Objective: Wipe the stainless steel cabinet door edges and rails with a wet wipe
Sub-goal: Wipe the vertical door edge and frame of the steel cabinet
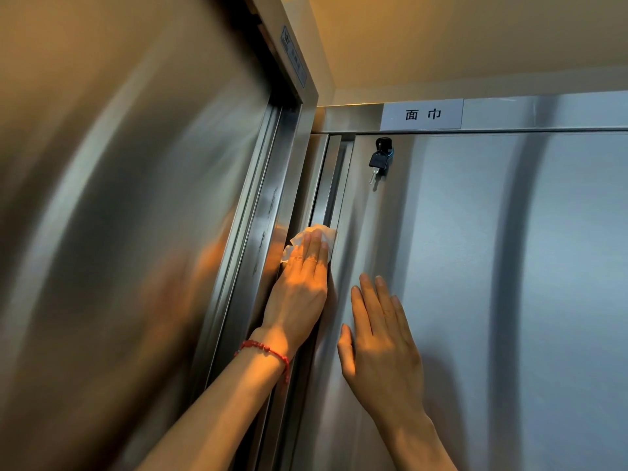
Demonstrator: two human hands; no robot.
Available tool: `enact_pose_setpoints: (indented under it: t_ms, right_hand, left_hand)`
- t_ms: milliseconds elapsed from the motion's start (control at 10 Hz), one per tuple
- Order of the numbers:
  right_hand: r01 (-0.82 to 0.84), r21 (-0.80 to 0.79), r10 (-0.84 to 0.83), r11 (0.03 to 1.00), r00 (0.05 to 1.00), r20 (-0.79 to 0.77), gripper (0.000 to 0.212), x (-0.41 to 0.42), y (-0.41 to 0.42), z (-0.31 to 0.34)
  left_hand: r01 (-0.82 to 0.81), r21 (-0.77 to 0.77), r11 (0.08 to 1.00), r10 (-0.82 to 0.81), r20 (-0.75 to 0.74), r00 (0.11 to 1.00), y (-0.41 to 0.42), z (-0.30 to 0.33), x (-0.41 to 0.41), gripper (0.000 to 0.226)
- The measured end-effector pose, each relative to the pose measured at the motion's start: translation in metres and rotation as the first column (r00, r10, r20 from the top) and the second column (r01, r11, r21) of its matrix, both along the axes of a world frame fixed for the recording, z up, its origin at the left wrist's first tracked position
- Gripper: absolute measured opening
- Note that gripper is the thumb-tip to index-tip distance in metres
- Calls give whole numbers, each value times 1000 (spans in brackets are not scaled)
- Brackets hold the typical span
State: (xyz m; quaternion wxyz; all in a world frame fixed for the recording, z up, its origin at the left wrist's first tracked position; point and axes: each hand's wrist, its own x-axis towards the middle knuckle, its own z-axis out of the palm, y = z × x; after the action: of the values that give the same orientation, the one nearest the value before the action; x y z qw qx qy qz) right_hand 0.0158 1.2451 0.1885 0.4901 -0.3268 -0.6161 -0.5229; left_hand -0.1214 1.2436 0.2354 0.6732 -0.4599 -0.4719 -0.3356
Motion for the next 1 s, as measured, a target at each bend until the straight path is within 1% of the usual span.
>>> enact_pose_setpoints:
  t_ms: [100,500,600,700,800,900,1000]
  right_hand:
    - [11,-1,-11,1000,1000,3,50,0,0,-1]
    - [17,4,-17,1000,1000,10,49,0,0,-1]
    - [12,5,-12,1000,1000,6,50,0,0,0]
    - [5,-3,-5,1000,1000,5,50,0,-2,0]
    - [3,-18,-3,1000,1000,12,50,0,-4,1]
    - [-29,-30,29,999,1000,6,50,-1,-7,4]
    - [-66,-28,66,997,998,-2,48,-3,-9,13]
  left_hand:
    - [18,1,1000,-18,-10,1000,0,1,-1,49]
    - [76,-53,996,-74,36,997,-3,2,-2,52]
    - [70,-73,995,-67,49,997,-2,3,-2,54]
    - [83,-47,995,-81,44,996,-4,3,-1,52]
    - [84,-71,994,-81,47,996,-4,0,-2,50]
    - [104,-79,991,-102,36,994,-4,1,-4,51]
    - [111,-70,991,-105,85,991,-2,12,-1,56]
